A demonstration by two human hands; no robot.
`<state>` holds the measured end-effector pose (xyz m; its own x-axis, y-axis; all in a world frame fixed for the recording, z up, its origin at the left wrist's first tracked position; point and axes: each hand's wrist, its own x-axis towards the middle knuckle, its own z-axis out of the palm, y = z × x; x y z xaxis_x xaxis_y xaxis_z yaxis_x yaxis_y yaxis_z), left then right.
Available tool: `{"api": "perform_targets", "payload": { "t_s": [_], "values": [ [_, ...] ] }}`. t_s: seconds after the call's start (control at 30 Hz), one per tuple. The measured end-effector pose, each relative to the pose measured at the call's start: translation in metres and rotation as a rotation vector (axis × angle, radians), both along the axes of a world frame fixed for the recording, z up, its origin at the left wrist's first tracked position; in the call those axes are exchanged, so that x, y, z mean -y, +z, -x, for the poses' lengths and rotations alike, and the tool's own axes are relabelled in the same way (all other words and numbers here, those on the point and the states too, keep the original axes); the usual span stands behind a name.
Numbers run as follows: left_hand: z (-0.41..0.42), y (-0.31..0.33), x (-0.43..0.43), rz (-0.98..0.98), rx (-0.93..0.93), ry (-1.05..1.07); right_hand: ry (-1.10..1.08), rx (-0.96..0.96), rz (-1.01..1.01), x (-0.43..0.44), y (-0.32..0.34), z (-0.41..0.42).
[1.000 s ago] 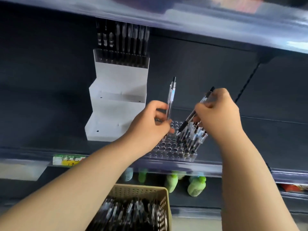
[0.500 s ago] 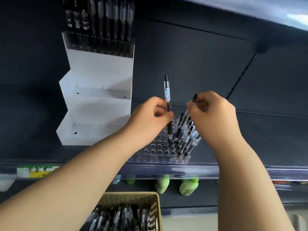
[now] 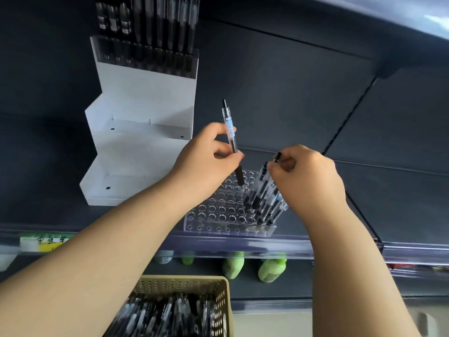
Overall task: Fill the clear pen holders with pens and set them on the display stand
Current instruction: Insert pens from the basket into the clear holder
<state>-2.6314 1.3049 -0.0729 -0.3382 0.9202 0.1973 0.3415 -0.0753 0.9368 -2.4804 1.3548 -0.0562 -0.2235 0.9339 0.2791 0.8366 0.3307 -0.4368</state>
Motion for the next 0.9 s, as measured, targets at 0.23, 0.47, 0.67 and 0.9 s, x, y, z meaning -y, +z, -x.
{"api": "perform_targets", "payload": {
  "t_s": [0.23, 0.47, 0.67, 0.9],
  "values": [
    [0.004, -0.001, 0.0, 0.001, 0.007, 0.001, -0.006, 0.054, 0.02, 0.0, -0.002, 0.003],
    [0.002, -0.002, -0.002, 0.003, 0.033, -0.002, -0.01, 0.075, 0.013, -0.001, -0.004, 0.004],
    [-0.001, -0.002, 0.0, 0.015, 0.015, -0.002, -0.025, 0.037, -0.123, -0.005, -0.007, 0.004],
    [0.0, -0.002, 0.0, 0.022, 0.017, 0.0, 0.011, 0.134, -0.081, -0.012, -0.012, 0.003]
  ]
}}
